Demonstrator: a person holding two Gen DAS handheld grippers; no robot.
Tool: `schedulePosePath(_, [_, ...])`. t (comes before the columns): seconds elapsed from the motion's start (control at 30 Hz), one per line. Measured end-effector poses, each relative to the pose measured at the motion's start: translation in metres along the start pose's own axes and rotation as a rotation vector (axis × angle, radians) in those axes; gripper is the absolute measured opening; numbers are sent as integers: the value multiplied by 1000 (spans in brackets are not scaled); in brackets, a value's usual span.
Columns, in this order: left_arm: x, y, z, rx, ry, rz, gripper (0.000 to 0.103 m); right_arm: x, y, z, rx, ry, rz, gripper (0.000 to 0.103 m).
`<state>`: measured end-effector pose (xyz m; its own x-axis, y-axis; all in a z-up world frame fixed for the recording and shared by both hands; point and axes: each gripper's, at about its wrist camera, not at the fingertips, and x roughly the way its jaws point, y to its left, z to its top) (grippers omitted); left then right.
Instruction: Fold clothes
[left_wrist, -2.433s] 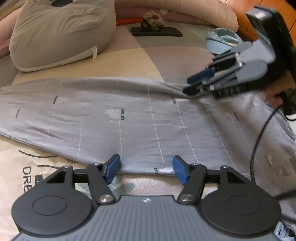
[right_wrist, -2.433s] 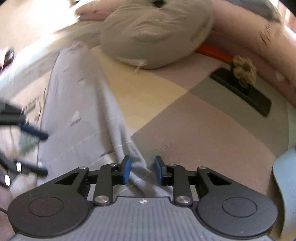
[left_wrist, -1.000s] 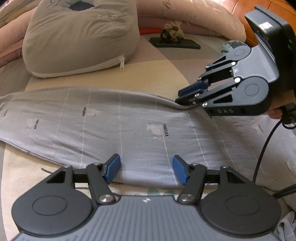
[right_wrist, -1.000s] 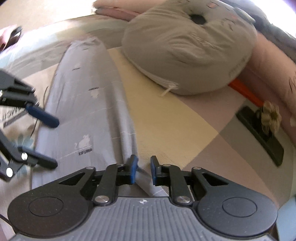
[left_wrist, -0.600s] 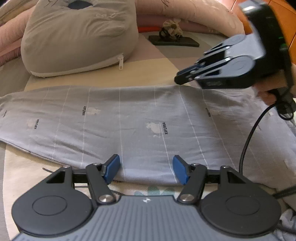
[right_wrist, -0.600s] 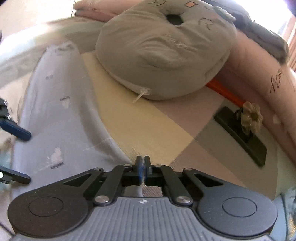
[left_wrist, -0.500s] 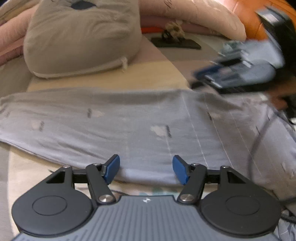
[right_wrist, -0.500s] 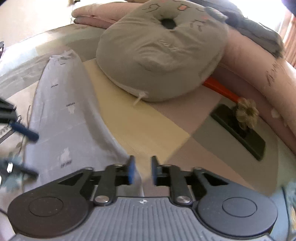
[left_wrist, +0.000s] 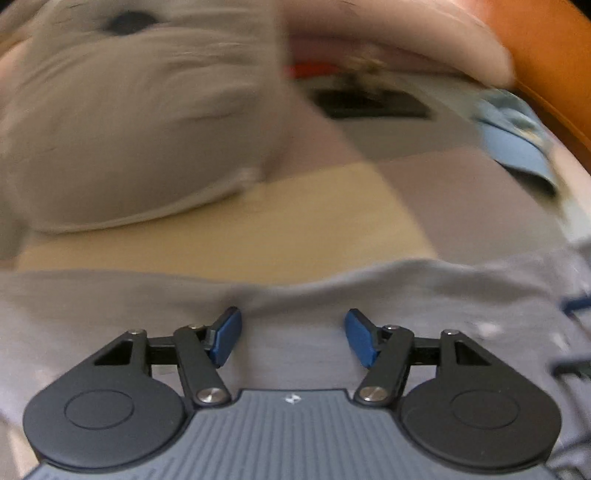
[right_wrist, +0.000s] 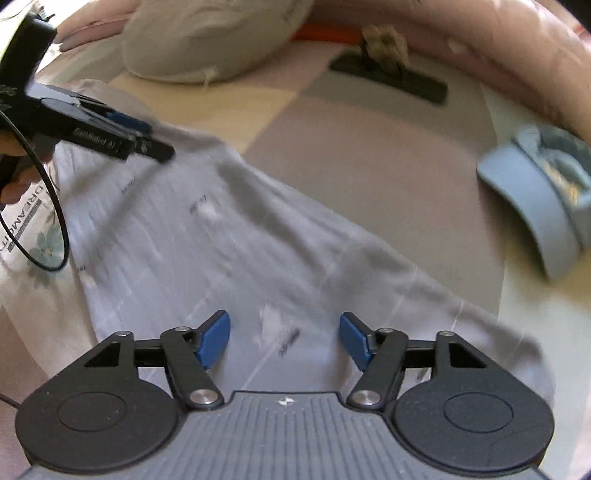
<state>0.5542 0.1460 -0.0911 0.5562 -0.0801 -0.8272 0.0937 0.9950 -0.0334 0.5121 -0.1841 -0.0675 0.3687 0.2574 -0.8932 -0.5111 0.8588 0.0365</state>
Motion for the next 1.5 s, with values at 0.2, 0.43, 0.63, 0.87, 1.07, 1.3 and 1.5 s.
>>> schedulePosePath(0.2, [-14, 13, 4, -19, 14, 24, 62, -7, 2, -8, 22, -1, -3, 84])
schedulePosePath(0.43, [-1, -19, 10, 27, 7, -131, 64, -1, 9, 34, 28, -126, 54, 84])
schedulePosePath(0.63, [-8, -18, -8, 47, 40, -124, 66, 21, 13, 32, 42, -43, 125, 98])
schedulePosePath(0.87, [8, -9, 14, 4, 14, -173, 69, 11, 17, 2, 37, -12, 116, 103])
schedulePosePath(1.07, [9, -7, 25, -40, -80, -100, 67, 16, 24, 6, 31, -13, 78, 103])
schedulePosePath(1.3, [-21, -5, 2, 47, -106, -38, 69, 2, 37, 26, -25, -125, 67, 103])
schedulePosePath(1.5, [-19, 20, -22, -53, -39, 25, 70, 33, 64, 64, -151, -234, 173, 103])
